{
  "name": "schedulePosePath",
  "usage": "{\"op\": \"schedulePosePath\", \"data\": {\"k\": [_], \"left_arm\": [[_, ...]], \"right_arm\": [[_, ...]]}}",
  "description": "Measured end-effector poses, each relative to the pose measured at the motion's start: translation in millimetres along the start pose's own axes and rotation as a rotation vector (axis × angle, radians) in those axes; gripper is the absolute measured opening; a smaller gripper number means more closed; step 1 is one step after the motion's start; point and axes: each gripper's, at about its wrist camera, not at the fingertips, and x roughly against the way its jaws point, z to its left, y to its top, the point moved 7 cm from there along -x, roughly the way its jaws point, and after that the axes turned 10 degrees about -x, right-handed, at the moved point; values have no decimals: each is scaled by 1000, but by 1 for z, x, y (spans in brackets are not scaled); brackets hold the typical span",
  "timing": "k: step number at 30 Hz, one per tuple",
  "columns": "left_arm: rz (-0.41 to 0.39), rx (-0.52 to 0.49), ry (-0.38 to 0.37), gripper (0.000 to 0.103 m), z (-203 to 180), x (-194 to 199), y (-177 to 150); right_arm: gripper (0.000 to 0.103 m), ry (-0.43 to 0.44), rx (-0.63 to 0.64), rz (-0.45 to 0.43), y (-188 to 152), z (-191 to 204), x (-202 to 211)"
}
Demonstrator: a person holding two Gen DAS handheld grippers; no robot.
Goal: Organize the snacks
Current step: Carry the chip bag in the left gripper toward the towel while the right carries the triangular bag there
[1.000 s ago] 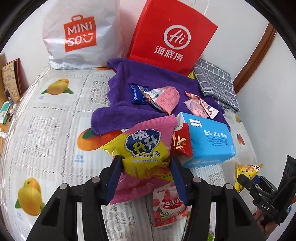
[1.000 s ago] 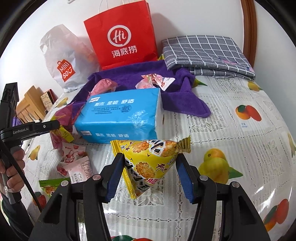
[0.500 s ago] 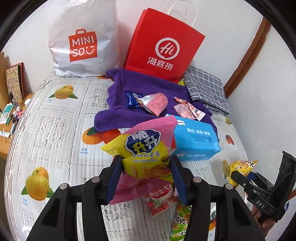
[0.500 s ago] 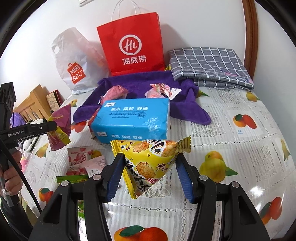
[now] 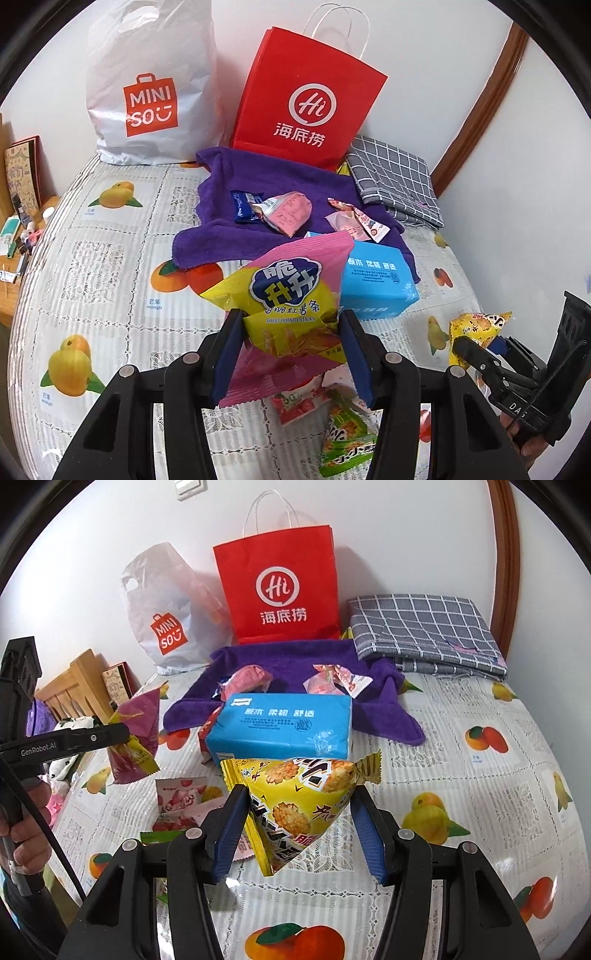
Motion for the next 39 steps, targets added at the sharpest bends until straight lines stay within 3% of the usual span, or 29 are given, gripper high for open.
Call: {"op": "schedulePosePath", "data": {"k": [14, 39], "left_arm": [[3, -19, -14, 50, -6, -3, 15], [1, -65, -23, 50, -15, -16, 74]], "right_arm": [[56, 13, -1, -27, 18, 7, 2], [56, 14, 32, -54, 75, 23, -13]]}}
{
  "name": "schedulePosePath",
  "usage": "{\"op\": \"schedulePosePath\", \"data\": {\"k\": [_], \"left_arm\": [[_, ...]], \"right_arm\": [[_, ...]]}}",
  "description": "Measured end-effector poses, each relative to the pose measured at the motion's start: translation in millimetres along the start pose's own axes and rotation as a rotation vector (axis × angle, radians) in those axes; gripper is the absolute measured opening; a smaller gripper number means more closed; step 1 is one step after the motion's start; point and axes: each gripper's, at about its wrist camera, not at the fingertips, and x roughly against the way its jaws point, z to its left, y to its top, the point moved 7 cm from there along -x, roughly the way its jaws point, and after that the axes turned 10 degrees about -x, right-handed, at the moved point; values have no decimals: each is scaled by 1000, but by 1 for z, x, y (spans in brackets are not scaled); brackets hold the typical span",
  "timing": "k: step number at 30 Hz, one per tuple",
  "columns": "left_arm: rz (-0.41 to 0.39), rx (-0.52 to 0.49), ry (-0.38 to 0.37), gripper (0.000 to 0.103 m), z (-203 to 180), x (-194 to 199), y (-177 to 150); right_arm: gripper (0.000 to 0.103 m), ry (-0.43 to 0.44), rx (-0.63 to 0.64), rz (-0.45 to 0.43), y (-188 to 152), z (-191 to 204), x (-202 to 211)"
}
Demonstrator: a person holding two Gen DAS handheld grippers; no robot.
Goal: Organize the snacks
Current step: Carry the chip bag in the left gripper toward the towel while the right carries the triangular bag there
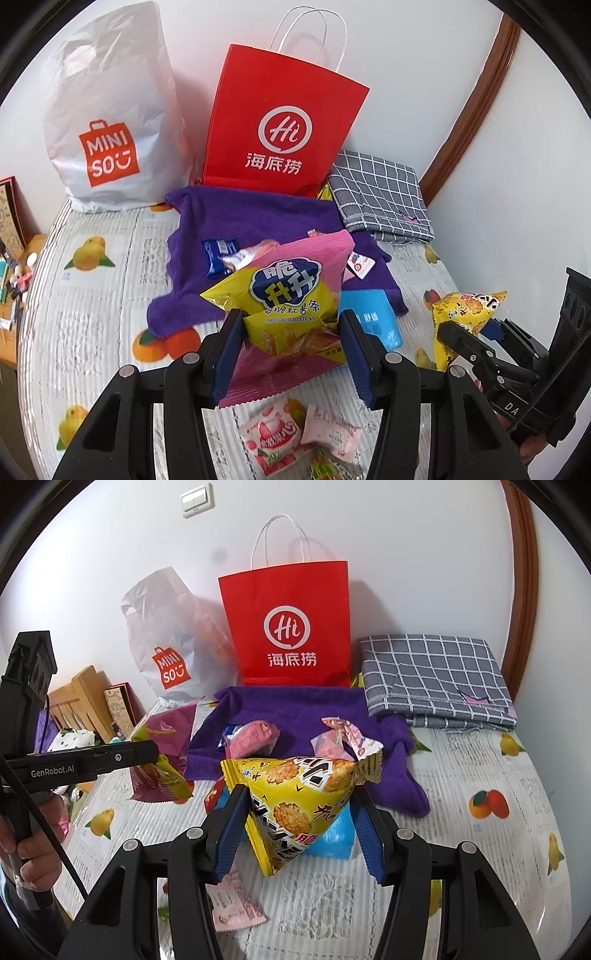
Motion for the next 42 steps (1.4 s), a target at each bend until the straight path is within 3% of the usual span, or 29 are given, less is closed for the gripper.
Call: {"op": "schedulePosePath", "data": {"k": [25, 42], "left_arm": [[19, -15, 5, 50, 26, -50, 68], [37, 21, -11, 50, 43, -85, 90]], "right_arm": [[55, -2, 24, 14, 67, 6, -83], [55, 0, 89, -6, 99, 15, -126]]}}
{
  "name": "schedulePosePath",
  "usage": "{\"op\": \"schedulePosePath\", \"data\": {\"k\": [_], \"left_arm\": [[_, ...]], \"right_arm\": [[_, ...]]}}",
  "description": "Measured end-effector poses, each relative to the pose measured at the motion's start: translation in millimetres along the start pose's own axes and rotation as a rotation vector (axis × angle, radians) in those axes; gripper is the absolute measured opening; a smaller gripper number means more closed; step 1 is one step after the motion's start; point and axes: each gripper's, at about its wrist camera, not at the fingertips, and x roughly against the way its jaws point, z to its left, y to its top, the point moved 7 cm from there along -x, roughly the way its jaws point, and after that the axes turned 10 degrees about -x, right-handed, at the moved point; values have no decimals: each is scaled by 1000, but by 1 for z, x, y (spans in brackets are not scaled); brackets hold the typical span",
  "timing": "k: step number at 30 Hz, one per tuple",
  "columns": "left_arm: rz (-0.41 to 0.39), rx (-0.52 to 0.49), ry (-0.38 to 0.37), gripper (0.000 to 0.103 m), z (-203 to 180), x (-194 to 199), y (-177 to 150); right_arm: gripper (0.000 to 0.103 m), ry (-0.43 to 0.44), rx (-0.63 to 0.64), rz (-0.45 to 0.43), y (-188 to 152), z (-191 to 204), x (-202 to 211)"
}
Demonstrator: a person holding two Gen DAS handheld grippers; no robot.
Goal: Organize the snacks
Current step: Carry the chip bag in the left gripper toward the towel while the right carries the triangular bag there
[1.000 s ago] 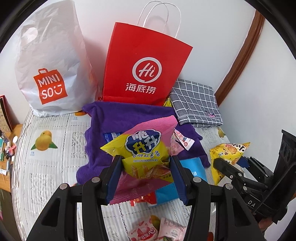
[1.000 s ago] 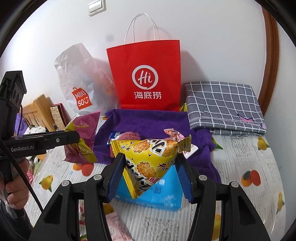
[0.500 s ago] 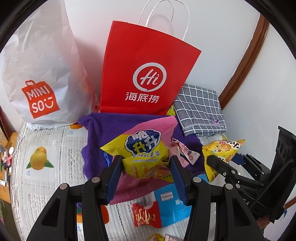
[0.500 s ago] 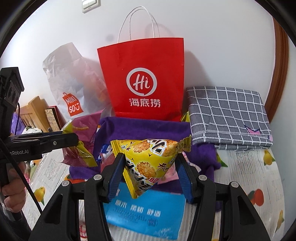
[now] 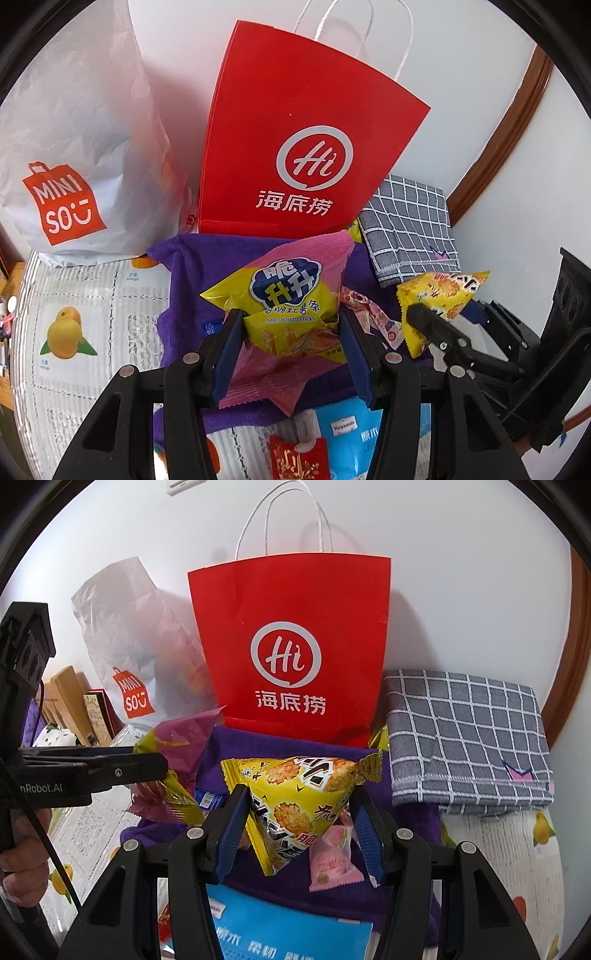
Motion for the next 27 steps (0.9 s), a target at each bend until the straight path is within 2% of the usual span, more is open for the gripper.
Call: {"op": "schedulePosePath", "data": {"k": [9, 19, 27], "left_arm": [[48, 11, 3, 50, 9, -30, -4], [108, 21, 23, 50, 17, -50, -14], [113, 29, 20, 50, 20, -53, -15]], "right_arm": [[55, -6, 6, -15, 16, -8, -16], [55, -9, 33, 81, -3, -8, -50], [55, -16, 13, 149, -13, -16, -69]]}}
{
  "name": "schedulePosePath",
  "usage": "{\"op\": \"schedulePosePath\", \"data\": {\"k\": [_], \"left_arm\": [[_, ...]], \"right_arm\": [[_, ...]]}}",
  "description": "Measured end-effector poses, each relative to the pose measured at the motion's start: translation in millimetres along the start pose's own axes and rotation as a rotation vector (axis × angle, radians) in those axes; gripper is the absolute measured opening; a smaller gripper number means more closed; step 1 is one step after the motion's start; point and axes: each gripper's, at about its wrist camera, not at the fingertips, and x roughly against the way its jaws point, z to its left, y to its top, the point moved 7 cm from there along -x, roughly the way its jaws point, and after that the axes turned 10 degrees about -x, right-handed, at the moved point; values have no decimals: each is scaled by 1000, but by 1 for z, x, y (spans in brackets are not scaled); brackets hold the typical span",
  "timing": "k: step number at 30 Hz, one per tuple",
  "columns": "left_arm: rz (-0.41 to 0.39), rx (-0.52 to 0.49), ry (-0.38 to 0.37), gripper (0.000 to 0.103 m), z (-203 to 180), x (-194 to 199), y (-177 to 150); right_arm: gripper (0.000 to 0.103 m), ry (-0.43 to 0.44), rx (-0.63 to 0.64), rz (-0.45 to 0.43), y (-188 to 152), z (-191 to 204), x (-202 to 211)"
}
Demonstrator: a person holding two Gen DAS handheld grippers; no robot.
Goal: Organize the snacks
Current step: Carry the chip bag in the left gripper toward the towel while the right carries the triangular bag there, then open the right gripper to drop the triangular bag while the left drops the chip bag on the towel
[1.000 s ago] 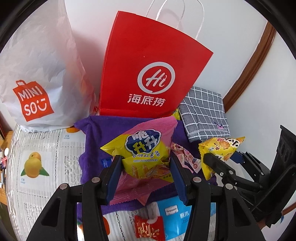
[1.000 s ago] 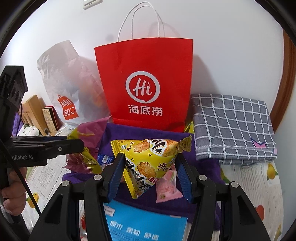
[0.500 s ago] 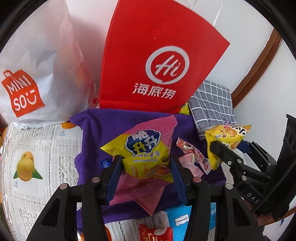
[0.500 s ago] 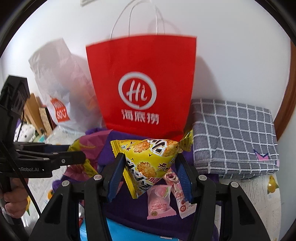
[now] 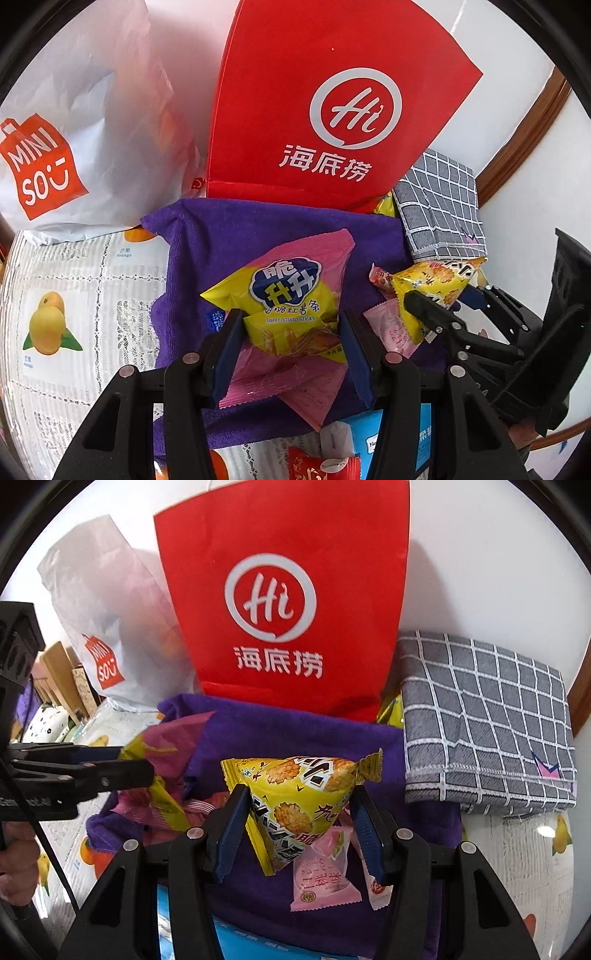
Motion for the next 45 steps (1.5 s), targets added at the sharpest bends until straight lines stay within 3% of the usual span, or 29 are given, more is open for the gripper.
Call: {"op": "schedulePosePath", "data": {"k": [9, 28, 34, 45], "left_arm": [[-18, -24, -33, 50, -9, 1, 0], [-4, -35, -27, 51, -10, -8, -2], [-8, -31, -24, 51, -10, -9, -2], [7, -22, -27, 56, -8, -11, -3]], "right_arm": [[55, -20, 17, 58, -10, 0, -15], [57, -71, -29, 140, -16, -13, -28], [73, -81, -33, 105, -11, -15, -17], [73, -65, -85, 58, -1, -22, 1]]}}
